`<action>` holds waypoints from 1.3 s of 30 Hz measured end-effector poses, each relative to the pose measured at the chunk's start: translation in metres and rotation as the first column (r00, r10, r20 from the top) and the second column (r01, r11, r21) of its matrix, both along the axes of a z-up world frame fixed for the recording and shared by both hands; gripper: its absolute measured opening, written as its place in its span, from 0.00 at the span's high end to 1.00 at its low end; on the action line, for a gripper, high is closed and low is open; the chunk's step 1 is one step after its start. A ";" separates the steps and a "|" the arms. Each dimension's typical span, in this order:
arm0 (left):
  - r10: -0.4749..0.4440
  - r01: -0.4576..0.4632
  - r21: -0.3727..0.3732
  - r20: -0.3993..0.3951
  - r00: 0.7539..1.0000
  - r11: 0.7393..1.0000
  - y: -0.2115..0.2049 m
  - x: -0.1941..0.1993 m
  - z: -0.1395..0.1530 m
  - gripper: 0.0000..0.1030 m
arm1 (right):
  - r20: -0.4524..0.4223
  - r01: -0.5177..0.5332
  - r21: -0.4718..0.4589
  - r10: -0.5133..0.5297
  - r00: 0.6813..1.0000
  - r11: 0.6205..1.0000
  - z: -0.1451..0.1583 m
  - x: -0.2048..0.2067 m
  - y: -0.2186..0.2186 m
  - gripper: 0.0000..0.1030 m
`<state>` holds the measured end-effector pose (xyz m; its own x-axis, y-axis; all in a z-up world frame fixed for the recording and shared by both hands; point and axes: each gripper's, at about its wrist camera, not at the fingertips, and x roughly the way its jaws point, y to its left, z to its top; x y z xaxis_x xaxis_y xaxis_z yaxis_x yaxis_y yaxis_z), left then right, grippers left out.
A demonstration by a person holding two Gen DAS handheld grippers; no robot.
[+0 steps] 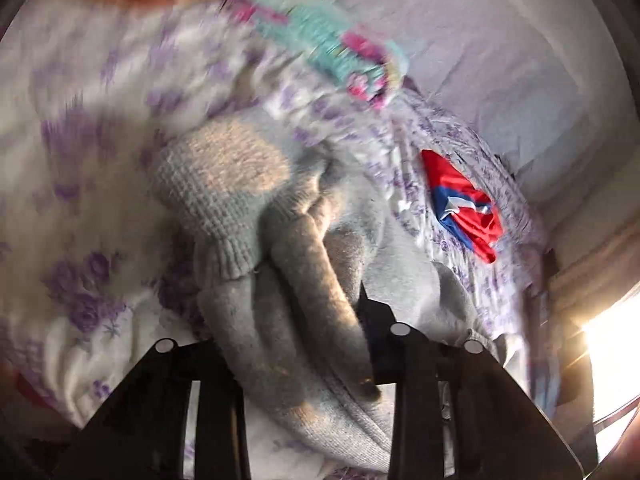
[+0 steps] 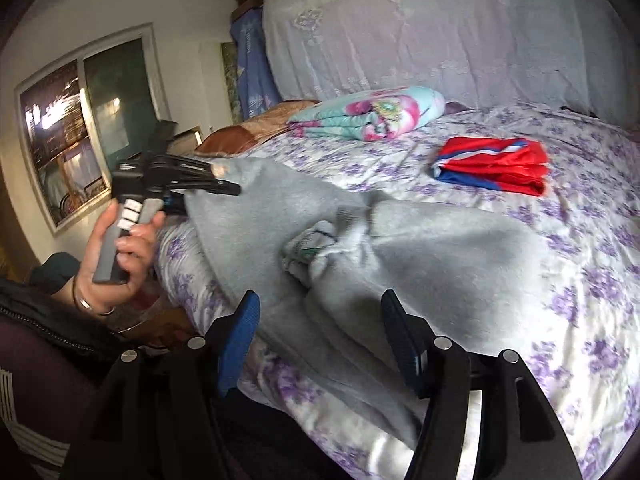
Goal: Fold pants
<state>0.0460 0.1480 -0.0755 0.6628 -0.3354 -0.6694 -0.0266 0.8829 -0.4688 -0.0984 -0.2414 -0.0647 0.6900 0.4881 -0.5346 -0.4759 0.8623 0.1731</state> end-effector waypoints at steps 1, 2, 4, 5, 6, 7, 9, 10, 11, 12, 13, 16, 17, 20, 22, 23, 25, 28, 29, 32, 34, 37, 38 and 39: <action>-0.013 0.010 0.074 0.048 0.999 0.997 -0.016 -0.008 0.014 0.73 | 0.002 0.015 0.008 -0.015 1.000 1.000 0.000 -0.001 -0.007 0.43; -0.030 0.019 0.131 0.085 0.996 0.991 -0.027 -0.013 0.024 0.73 | 0.004 0.041 0.028 -0.041 0.999 0.999 0.002 -0.003 -0.018 0.47; -0.131 0.066 0.305 0.197 0.971 0.950 -0.075 -0.037 0.057 0.73 | 0.018 0.113 0.053 -0.114 0.993 0.992 0.008 -0.005 -0.039 0.48; -0.240 0.117 0.434 0.240 0.940 0.893 -0.117 -0.055 0.074 0.73 | 0.027 0.145 0.068 -0.147 0.989 0.987 0.010 -0.007 -0.050 0.47; -0.311 0.145 0.506 0.262 0.914 0.850 -0.145 -0.068 0.082 0.73 | 0.039 0.186 0.104 -0.191 0.981 0.977 0.016 -0.011 -0.068 0.45; -0.415 0.190 0.593 0.268 0.870 0.782 -0.182 -0.086 0.086 0.73 | 0.043 0.224 0.139 -0.232 0.972 0.965 0.021 -0.014 -0.085 0.44; -0.552 0.260 0.696 0.231 0.801 0.669 -0.237 -0.110 0.076 0.72 | 0.042 0.296 0.181 -0.308 0.951 0.938 0.025 -0.021 -0.115 0.35; -0.613 0.309 0.729 0.190 0.767 0.612 -0.261 -0.119 0.065 0.68 | 0.038 0.325 0.192 -0.338 0.940 0.926 0.026 -0.023 -0.126 0.33; -0.673 0.363 0.768 0.117 0.730 0.527 -0.289 -0.126 0.042 0.66 | 0.028 0.347 0.201 -0.360 0.933 0.916 0.025 -0.025 -0.134 0.31; -0.711 0.392 0.804 0.053 0.701 0.446 -0.310 -0.129 0.019 0.63 | 0.011 0.370 0.217 -0.382 0.924 0.903 0.022 -0.026 -0.144 0.28; -0.727 0.406 0.829 0.001 0.687 0.384 -0.325 -0.130 -0.003 0.63 | -0.012 0.382 0.233 -0.391 0.920 0.894 0.018 -0.027 -0.151 0.28; -0.732 0.375 0.859 -0.001 0.681 0.348 -0.335 -0.138 -0.020 0.60 | -0.071 0.385 0.266 -0.381 0.922 0.884 0.008 -0.026 -0.158 0.27; -0.738 0.414 0.829 -0.002 0.674 0.376 -0.330 -0.138 -0.009 0.57 | -0.076 0.380 0.266 -0.374 0.924 0.886 0.007 -0.026 -0.158 0.27; -0.743 0.503 0.736 -0.001 0.670 0.453 -0.308 -0.134 0.027 0.40 | -0.058 0.359 0.261 -0.356 0.933 0.896 0.012 -0.021 -0.152 0.27; -0.736 0.495 0.706 0.055 0.674 0.506 -0.284 -0.141 0.048 0.15 | -0.028 0.337 0.279 -0.344 0.939 0.899 0.025 -0.020 -0.148 0.27; -0.736 0.502 0.675 0.090 0.671 0.540 -0.270 -0.144 0.064 0.11 | -0.005 0.326 0.289 -0.339 0.941 0.900 0.033 -0.021 -0.145 0.27; -0.734 0.531 0.617 0.115 0.670 0.581 -0.255 -0.142 0.081 0.09 | 0.050 0.272 0.307 -0.301 0.952 0.912 0.051 -0.022 -0.133 0.27; -0.718 0.559 0.536 0.136 0.682 0.632 -0.232 -0.136 0.091 0.09 | 0.075 0.179 0.290 -0.209 0.975 0.940 0.068 -0.015 -0.106 0.27; -0.707 0.572 0.512 0.103 0.699 0.641 -0.230 -0.123 0.079 0.09 | 0.079 0.157 0.276 -0.185 0.980 0.948 0.070 -0.013 -0.098 0.27; -0.684 0.656 0.371 -0.072 0.726 0.657 -0.231 -0.080 0.019 0.21 | 0.034 0.104 0.153 -0.111 0.993 0.983 0.059 0.008 -0.065 0.40; -0.688 0.684 0.308 -0.116 0.717 0.661 -0.231 -0.068 -0.008 0.18 | -0.141 0.168 -0.032 -0.171 0.975 0.985 0.023 0.037 -0.054 0.61; -0.708 0.691 0.330 -0.088 0.701 0.643 -0.234 -0.077 -0.013 0.15 | -0.276 0.211 0.052 -0.190 0.942 0.976 -0.011 0.044 -0.083 0.61; -0.722 0.703 0.326 -0.081 0.687 0.632 -0.233 -0.081 -0.008 0.15 | -0.278 0.215 0.069 -0.188 0.942 0.974 -0.009 0.042 -0.087 0.61; -0.731 0.714 0.307 -0.077 0.678 0.629 -0.231 -0.080 -0.004 0.15 | -0.274 0.227 0.075 -0.199 0.941 0.971 -0.005 0.037 -0.090 0.57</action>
